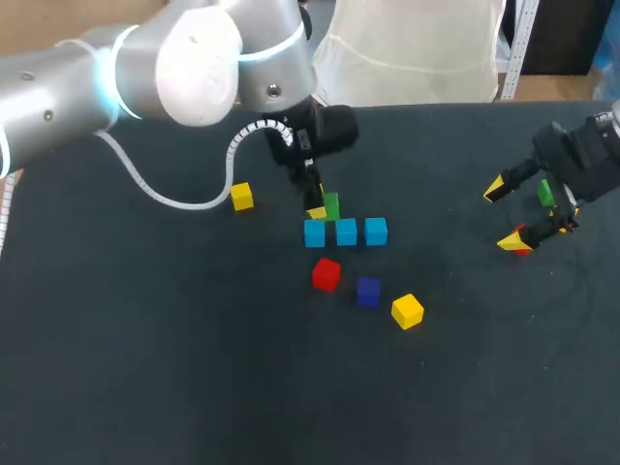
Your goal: Place the blue cubes, place green cubes on the blue cubes, place the yellow cubes on the green cubes, then place the red cubes on the yellow cubes, and place purple cube on the red cubes.
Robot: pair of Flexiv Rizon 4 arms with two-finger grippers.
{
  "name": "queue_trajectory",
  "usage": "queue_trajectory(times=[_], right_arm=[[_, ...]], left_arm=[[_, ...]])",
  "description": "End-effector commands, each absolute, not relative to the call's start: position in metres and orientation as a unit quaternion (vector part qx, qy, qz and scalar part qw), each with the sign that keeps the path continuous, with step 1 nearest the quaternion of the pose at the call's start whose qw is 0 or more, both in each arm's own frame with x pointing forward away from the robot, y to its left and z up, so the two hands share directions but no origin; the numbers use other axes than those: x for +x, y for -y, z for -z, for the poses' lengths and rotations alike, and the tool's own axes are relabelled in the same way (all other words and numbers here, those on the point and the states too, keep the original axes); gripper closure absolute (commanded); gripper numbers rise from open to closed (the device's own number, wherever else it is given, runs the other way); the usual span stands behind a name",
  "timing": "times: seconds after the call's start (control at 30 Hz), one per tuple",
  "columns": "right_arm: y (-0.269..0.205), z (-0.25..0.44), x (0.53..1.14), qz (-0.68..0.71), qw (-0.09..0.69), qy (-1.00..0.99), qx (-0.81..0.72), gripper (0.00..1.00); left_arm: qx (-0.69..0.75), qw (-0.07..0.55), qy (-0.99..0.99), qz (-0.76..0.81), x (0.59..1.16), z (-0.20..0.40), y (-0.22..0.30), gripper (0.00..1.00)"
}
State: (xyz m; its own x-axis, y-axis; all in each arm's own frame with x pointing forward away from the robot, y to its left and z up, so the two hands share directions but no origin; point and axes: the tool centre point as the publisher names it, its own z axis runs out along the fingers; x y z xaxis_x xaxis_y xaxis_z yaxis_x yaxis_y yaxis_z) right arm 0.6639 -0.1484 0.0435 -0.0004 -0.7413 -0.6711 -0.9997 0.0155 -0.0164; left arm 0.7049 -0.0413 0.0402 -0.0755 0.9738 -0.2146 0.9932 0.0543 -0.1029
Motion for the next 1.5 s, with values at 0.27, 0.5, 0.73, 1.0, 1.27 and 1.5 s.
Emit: queue_trajectory(times=[0.27, 0.5, 0.73, 1.0, 1.27, 1.5], right_arm=[[0.149, -0.043, 0.664, -0.248, 0.263, -0.662, -0.657, 0.0], [0.149, -0.043, 0.664, -0.248, 0.263, -0.662, -0.657, 0.0], [0.149, -0.043, 0.664, -0.248, 0.263, -0.662, -0.657, 0.0], [0.149, -0.043, 0.664, -0.248, 0.263, -0.662, -0.657, 0.0], [0.149, -0.043, 0.664, -0.248, 0.263, -0.662, -0.657, 0.0], [0.149, -0.043, 0.664, -0.248, 0.263, -0.662, -0.657, 0.0]], left_arm=[[0.676, 0.046, -0.727, 0.11, 0.702, -0.036, 0.046, 1.0], [0.676, 0.044, -0.728, 0.104, 0.699, -0.034, 0.044, 1.0], [0.675, 0.041, -0.729, 0.102, 0.698, -0.031, 0.043, 1.0], [0.676, 0.036, -0.729, 0.101, 0.698, -0.028, 0.042, 1.0], [0.675, 0.04, -0.729, 0.106, 0.7, -0.026, 0.041, 1.0], [0.677, 0.039, -0.727, 0.107, 0.701, -0.025, 0.041, 0.88]])
